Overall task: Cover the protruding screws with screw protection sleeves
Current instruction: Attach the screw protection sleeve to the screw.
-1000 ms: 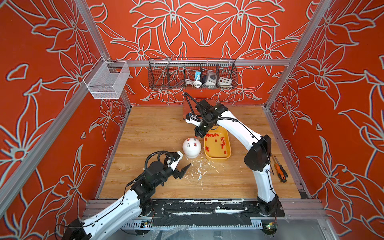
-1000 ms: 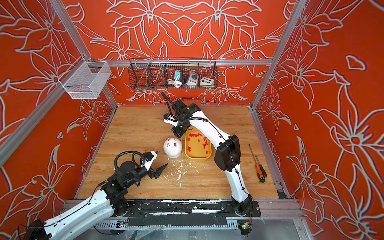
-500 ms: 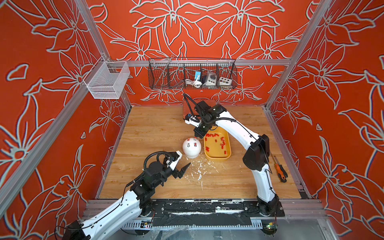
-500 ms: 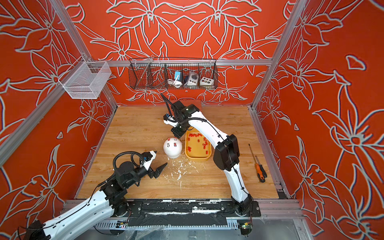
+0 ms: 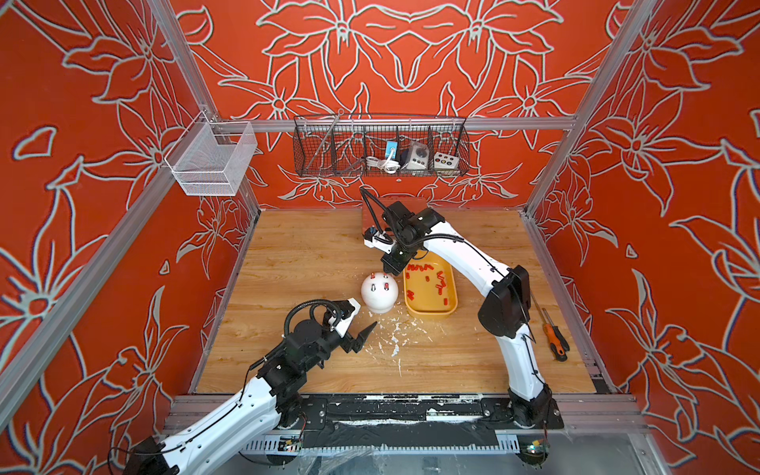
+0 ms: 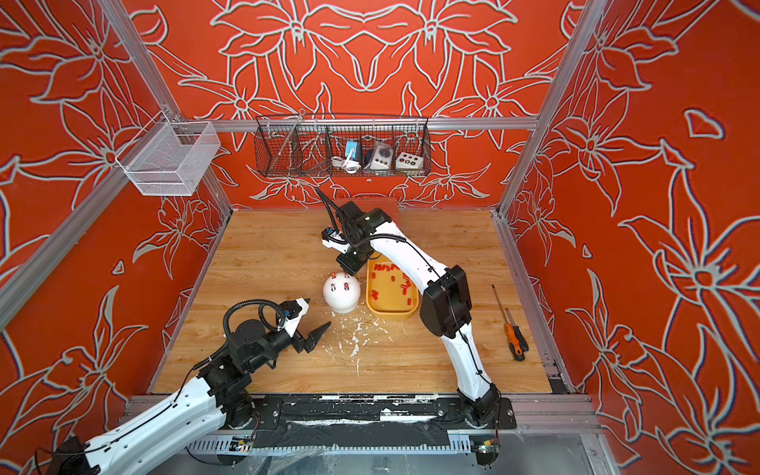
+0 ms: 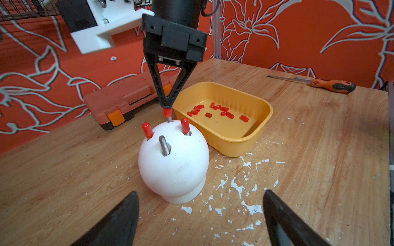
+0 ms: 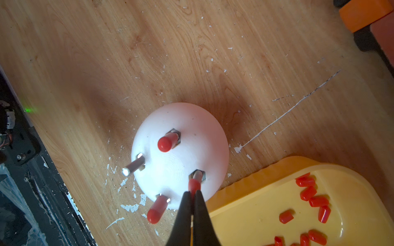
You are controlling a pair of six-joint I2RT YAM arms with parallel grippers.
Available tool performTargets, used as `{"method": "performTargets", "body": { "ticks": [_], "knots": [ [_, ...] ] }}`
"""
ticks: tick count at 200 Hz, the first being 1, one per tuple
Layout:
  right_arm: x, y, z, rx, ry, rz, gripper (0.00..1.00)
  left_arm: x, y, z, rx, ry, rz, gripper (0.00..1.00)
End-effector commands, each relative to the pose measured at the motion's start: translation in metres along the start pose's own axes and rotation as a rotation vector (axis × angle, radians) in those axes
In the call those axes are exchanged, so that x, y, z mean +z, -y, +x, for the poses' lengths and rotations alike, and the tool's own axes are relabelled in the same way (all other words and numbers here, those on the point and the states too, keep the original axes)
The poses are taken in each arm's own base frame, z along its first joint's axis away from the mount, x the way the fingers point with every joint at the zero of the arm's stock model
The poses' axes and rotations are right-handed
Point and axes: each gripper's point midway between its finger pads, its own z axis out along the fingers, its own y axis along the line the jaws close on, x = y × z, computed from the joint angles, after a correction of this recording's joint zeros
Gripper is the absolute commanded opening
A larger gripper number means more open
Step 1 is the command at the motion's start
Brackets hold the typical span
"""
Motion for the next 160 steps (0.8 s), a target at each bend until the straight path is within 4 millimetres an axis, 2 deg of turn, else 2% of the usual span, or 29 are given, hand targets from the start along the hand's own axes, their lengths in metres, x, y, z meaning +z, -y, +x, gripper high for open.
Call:
{"method": "performTargets", "body": {
  "ticks": [1, 32, 103, 160],
  "knots": [
    [0.002, -0.002, -0.004, 0.004, 0.002, 0.009, 0.00, -0.001, -0.002, 0.001, 0.003, 0.005, -0.011, 0.88],
    [0.003, 0.001, -0.001, -0.003, -0.018, 0.021, 0.00, -0.001, -0.002, 0.000, 0.003, 0.004, -0.009, 0.88],
    [0.011, 0.011, 0.022, 0.026, -0.177, 0.069, 0.00, -0.001, -0.002, 0.000, 0.003, 0.005, -0.011, 0.88],
    [-0.002, 0.008, 0.026, 0.112, -0.163, 0.089, 0.00, -0.002, -0.003, -0.001, 0.004, 0.011, -0.016, 0.88]
  ]
}}
